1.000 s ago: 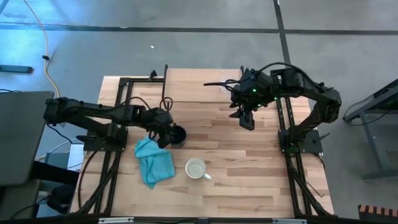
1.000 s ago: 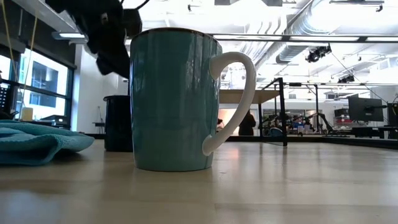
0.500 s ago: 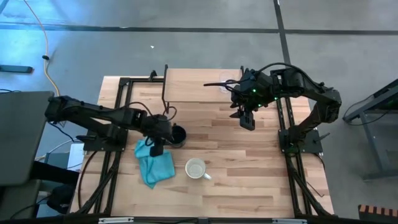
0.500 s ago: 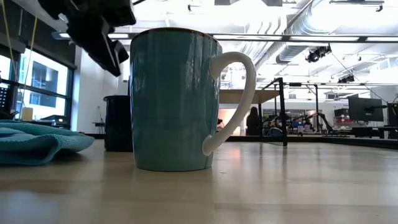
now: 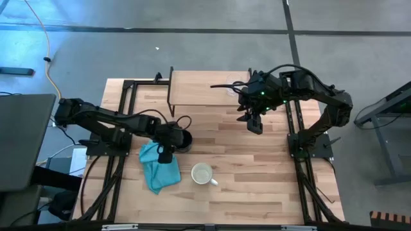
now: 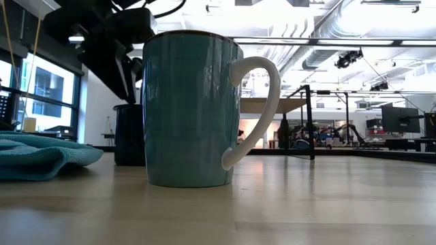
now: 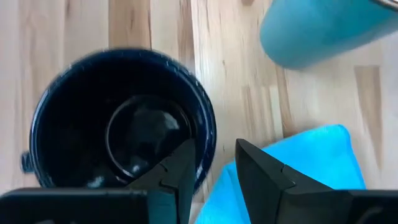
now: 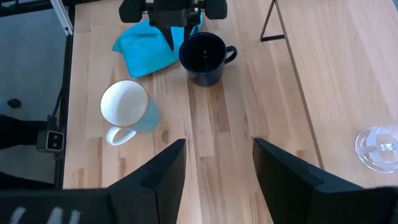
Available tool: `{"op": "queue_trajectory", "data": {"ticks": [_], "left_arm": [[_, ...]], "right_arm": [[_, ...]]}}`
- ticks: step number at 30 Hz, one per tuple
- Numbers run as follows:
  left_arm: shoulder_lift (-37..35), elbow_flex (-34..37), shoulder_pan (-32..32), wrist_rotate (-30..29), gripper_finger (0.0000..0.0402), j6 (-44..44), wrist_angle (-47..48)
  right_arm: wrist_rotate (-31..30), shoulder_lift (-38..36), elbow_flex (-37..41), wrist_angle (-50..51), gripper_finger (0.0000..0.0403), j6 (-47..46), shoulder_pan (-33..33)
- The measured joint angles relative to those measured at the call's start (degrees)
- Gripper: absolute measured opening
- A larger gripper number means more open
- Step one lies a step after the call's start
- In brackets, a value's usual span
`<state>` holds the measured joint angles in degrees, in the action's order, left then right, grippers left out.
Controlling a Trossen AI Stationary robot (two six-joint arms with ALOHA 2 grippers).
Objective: Stack small to large cups/mugs on shelf
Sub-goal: Put the dark blue mug on the shelf
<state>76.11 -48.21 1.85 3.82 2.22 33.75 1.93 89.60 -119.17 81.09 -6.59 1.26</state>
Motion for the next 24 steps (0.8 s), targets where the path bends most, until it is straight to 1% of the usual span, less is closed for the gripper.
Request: {"op": "queue_trajectory", "data": {"ticks": [8,18,21,24], "left_arm": [[2.4,0.0,0.0,-1.7,0.0104,-0.3,0.6],[3.4,0.0,0.0,-4.0,0.0101,6.6,-1.5],[3.4,0.0,0.0,-4.7,0.0083,9.1,-2.2],[3.4,0.0,0.0,-4.9,0.0052,11.8,-3.8]], "right_arm": [[0.0,0.0,0.0,0.1,0.0179,0.4,0.0],[0.0,0.0,0.0,0.1,0.0179,0.6,0.0],[0.0,0.0,0.0,0.1,0.0179,0.6,0.0],[0.0,0.0,0.0,0.1,0.0179,0.6,0.0]]}}
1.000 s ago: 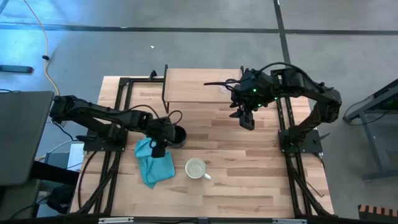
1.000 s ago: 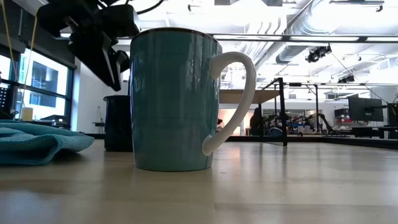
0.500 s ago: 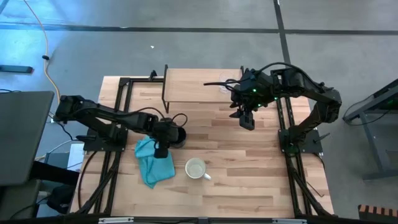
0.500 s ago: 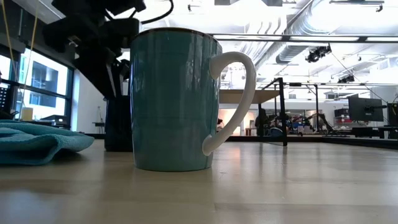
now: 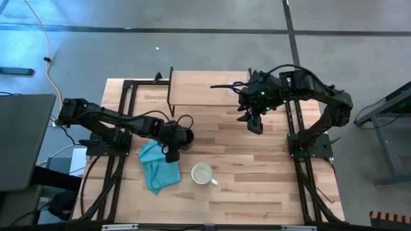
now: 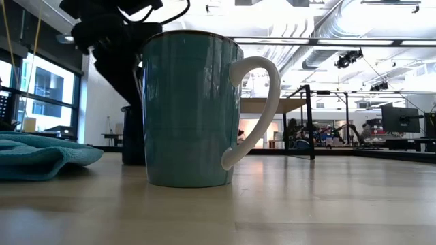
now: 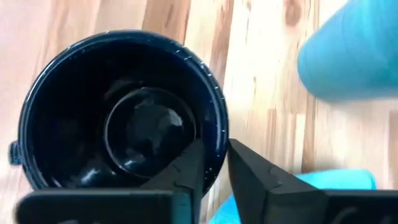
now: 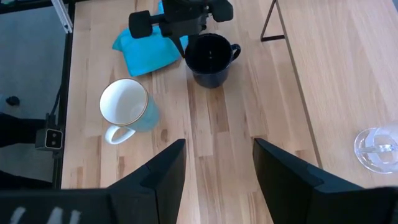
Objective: Stack small to large cups/mugs on shelf
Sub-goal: Put the dark blue mug on the shelf
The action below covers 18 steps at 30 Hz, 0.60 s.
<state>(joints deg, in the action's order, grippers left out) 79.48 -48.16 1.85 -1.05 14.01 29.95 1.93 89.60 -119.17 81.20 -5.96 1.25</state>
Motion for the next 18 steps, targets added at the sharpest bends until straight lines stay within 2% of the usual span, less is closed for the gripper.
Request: {"op": "queue_trajectory", "data": {"ticks": [3,5,11,18], "left_arm": [[0.0,0.0,0.0,-0.3,0.0017,3.3,-2.1],[0.0,0.0,0.0,-0.3,0.0010,5.4,-4.6],[0.0,0.0,0.5,-1.4,0.0034,11.2,-11.4],[0.0,0.0,2.3,-0.9,0.0016,11.4,-12.0]], "right_arm": [[0.0,0.0,0.0,0.0,0.0179,0.0,0.0],[0.0,0.0,0.0,0.0,0.0179,0.0,0.0],[0.0,0.0,0.0,0.0,0.0179,0.0,0.0],[0.0,0.0,0.0,0.0,0.0179,-0.2,0.0]]}}
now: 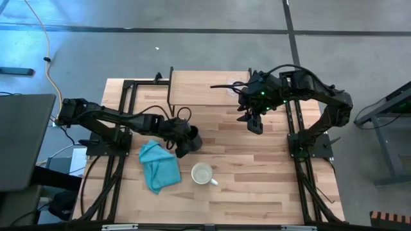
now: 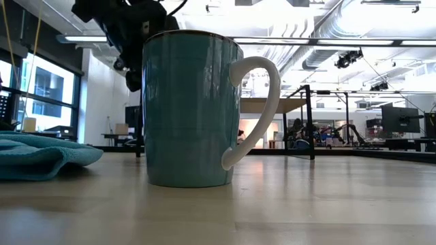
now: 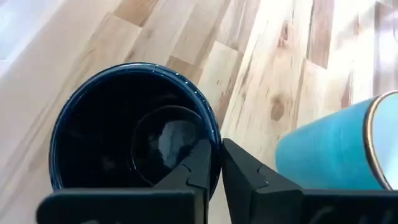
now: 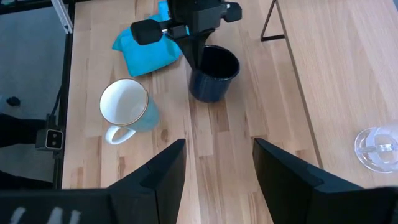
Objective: Stack small to large cups/mugs on shelf
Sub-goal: Put the dark blue mug on the shelf
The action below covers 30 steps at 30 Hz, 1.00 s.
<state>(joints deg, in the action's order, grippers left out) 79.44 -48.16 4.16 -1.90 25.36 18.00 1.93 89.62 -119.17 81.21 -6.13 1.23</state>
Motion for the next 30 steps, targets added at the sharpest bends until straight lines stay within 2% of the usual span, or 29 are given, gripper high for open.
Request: {"op": "queue_trajectory", "data": {"ticks": [14,22,30], "left_arm": [[4.4,0.0,0.0,2.8,0.0029,-0.1,-0.4],[4.7,0.0,0.0,2.6,0.0030,-0.7,-1.2],[4.7,0.0,0.0,4.9,0.0030,-1.5,-1.6]], "right_arm": [[0.0,0.0,0.0,0.0,0.0179,0.0,0.0],[0.0,0.0,0.0,0.0,0.0179,-0.4,0.0],[0.0,0.0,0.0,0.1,0.0179,-0.5,0.0]]}}
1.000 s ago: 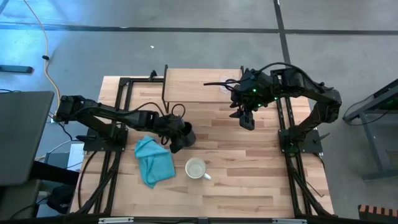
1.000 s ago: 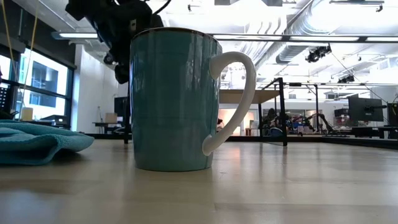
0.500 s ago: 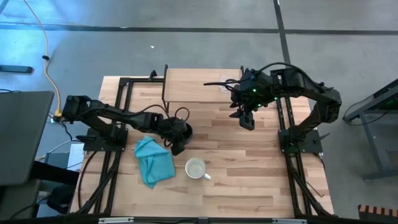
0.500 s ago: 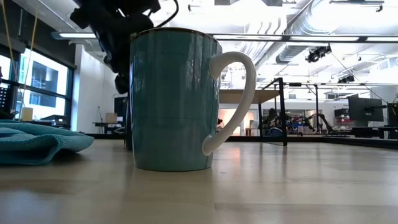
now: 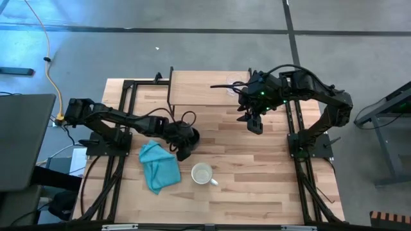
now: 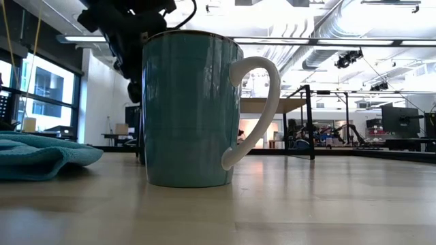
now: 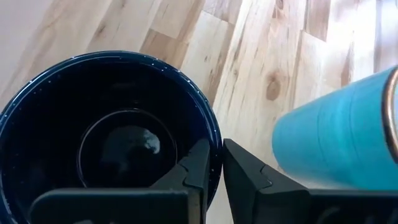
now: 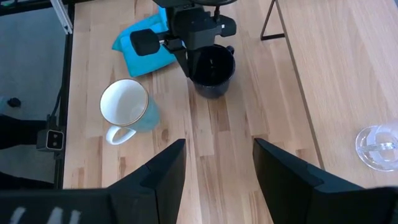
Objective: Stack small to large cups/mugs on shelf
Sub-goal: Put the dark blue mug on the shelf
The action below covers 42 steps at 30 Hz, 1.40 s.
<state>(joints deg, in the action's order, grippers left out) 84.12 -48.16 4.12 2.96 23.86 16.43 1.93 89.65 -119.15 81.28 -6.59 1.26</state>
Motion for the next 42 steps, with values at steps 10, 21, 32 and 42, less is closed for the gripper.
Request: {"op": "queue_trajectory", "data": {"ticks": [10,21,32,42], "left_arm": [[0.0,0.0,0.0,1.1,0.0031,-1.3,0.0],[0.0,0.0,0.0,0.9,0.0031,-1.5,0.0],[0.0,0.0,0.0,2.5,0.0054,-1.5,0.7],[0.0,0.0,0.0,1.6,0.0167,-0.9,1.4]], "right_arm": [[0.0,0.0,0.0,0.0,0.0179,0.0,0.0],[0.0,0.0,0.0,0.0,0.0179,0.0,0.0],[0.0,0.0,0.0,0.0,0.0179,0.0,0.0],[0.0,0.0,0.0,0.0,0.0179,0.0,0.0]]}}
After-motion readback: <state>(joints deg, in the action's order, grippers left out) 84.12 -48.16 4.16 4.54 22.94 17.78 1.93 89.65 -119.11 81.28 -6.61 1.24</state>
